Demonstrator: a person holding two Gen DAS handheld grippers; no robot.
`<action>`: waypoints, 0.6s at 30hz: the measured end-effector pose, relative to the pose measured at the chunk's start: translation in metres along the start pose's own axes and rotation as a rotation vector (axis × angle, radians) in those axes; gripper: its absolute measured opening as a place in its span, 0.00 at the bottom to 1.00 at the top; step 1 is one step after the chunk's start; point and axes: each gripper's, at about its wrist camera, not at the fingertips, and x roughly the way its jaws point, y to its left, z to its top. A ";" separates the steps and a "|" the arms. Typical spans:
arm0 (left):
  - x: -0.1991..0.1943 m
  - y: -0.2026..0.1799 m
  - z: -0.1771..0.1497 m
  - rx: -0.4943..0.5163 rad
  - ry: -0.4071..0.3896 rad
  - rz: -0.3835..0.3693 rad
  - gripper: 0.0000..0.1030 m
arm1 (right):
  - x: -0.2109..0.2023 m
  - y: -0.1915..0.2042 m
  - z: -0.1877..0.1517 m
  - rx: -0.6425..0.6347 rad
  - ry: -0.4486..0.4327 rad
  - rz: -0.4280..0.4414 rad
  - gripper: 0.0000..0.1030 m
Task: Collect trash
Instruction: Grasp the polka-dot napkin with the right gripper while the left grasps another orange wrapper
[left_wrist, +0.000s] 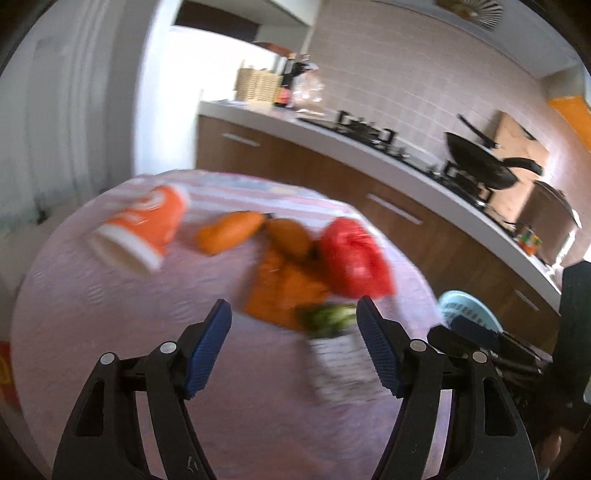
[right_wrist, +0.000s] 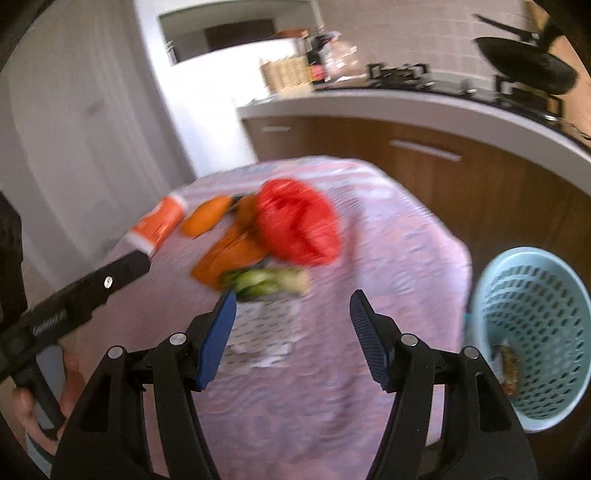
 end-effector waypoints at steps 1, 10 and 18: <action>0.001 0.005 -0.001 -0.006 0.003 0.010 0.64 | 0.005 0.006 -0.003 -0.005 0.012 0.007 0.58; 0.025 0.029 -0.008 -0.011 0.088 0.034 0.60 | 0.054 0.030 -0.020 -0.034 0.115 -0.056 0.72; 0.042 0.027 -0.004 0.017 0.133 0.023 0.60 | 0.075 0.039 -0.027 -0.077 0.170 -0.063 0.72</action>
